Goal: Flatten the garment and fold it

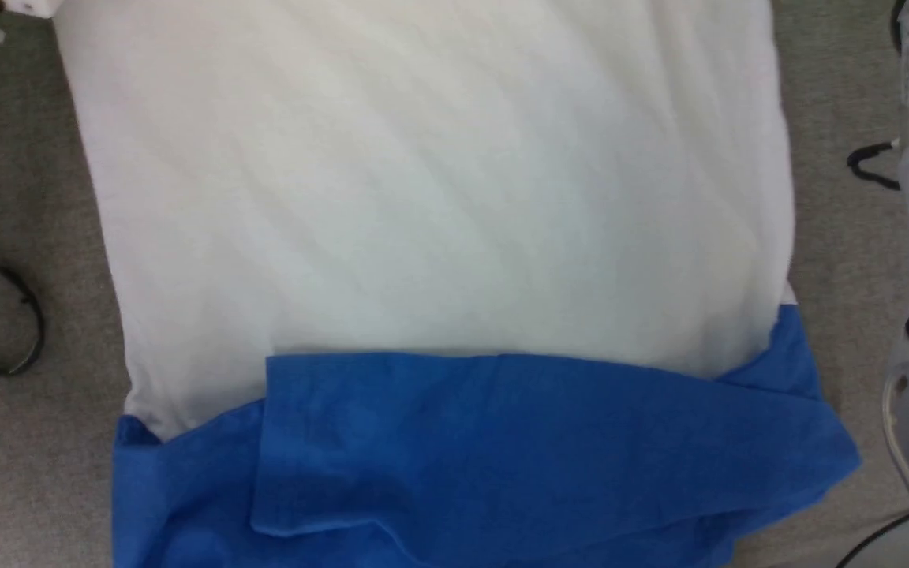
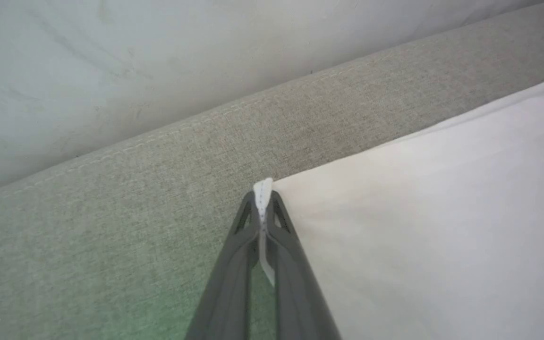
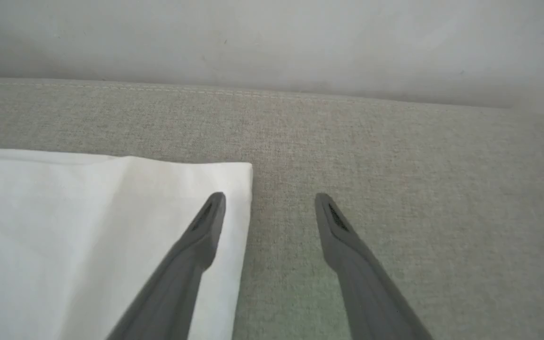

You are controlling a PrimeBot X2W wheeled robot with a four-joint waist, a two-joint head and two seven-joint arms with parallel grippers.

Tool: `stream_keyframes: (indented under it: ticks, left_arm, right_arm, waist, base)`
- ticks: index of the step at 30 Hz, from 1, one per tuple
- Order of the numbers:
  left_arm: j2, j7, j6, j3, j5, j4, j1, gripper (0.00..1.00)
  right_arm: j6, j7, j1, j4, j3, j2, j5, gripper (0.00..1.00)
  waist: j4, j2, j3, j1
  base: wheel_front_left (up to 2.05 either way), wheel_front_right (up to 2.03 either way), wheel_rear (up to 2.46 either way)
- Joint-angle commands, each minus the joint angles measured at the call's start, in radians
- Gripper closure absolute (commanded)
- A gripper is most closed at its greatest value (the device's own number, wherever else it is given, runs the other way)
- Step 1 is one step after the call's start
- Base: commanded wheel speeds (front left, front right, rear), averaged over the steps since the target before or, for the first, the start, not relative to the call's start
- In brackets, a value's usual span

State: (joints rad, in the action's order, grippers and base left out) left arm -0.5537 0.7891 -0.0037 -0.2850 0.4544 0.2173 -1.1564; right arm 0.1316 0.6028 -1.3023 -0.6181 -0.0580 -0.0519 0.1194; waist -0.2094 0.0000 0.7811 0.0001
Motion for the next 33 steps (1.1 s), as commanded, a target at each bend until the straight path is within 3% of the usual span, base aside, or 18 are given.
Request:
stream_keyframes:
  ticks: [1,2,3,4,5,6,7,8,14,27,33]
  left_arm:
    - [0.005,-0.012,-0.009,-0.006,-0.007,0.009,-0.019,1.00]
    - [0.008,-0.017,-0.011,-0.008,-0.007,0.012,-0.023,1.00]
    - [0.011,-0.022,-0.012,-0.010,-0.007,0.016,-0.025,1.00]
    - [0.013,-0.027,-0.013,-0.012,-0.007,0.021,-0.027,1.00]
    - [0.014,-0.032,-0.015,-0.014,-0.008,0.025,-0.028,1.00]
    - [0.015,-0.036,-0.016,-0.016,-0.008,0.031,-0.029,1.00]
    - [0.016,-0.040,-0.019,-0.017,-0.006,0.036,-0.030,1.00]
    - [0.018,-0.046,-0.021,-0.018,-0.004,0.041,-0.032,1.00]
    - [0.017,-0.098,-0.030,-0.017,-0.010,0.066,-0.045,1.00]
    - [0.013,-0.474,0.002,0.006,-0.105,0.134,-0.095,1.00]
    - [0.027,-0.626,0.001,0.021,-0.092,0.145,-0.031,1.00]
  right_arm:
    - [-0.001,0.032,-0.038,-0.030,-0.005,0.002,-0.025,0.00]
    - [-0.001,0.053,-0.049,-0.046,-0.005,0.002,-0.034,0.00]
    - [-0.001,0.076,-0.056,-0.061,-0.005,0.002,-0.043,0.07]
    - [-0.001,0.101,-0.062,-0.073,-0.003,0.002,-0.056,0.29]
    - [-0.001,0.126,-0.066,-0.083,-0.002,0.002,-0.069,0.58]
    - [-0.001,0.150,-0.069,-0.091,0.001,0.002,-0.083,0.77]
    - [-0.001,0.170,-0.071,-0.095,0.004,0.002,-0.095,0.93]
    - [-0.001,0.183,-0.073,-0.095,0.006,0.002,-0.105,1.00]
    - [-0.001,0.150,-0.078,-0.066,-0.001,0.002,-0.139,1.00]
    - [-0.001,-0.259,-0.115,-0.026,-0.011,-0.003,-0.197,1.00]
    - [-0.001,-0.437,-0.067,-0.025,0.078,-0.019,-0.128,1.00]
  waist:
    - [0.032,0.0000,0.031,-0.0001]
    - [0.035,0.0000,0.034,-0.0001]
    - [0.036,0.0000,0.036,-0.0001]
    - [0.037,0.0000,0.038,-0.0001]
    - [0.037,0.0000,0.039,-0.0001]
    - [0.037,0.0000,0.040,-0.0001]
    - [0.037,0.0000,0.041,-0.0001]
    - [0.037,0.0000,0.041,-0.0001]
    - [0.037,0.0000,0.043,-0.0001]
    - [0.052,0.0000,0.009,-0.0001]
    - [0.071,0.0000,-0.068,-0.0001]
  base:
    - [0.00,0.00,0.00]
    - [0.00,0.00,0.00]
    - [0.00,0.00,0.00]
    - [0.00,0.00,0.00]
    - [0.00,0.00,0.00]
    - [0.00,0.00,0.00]
    - [0.00,0.00,0.00]
    - [0.00,0.00,0.00]
    - [0.00,0.00,0.00]
    - [0.00,0.00,0.00]
    - [0.00,0.00,0.00]
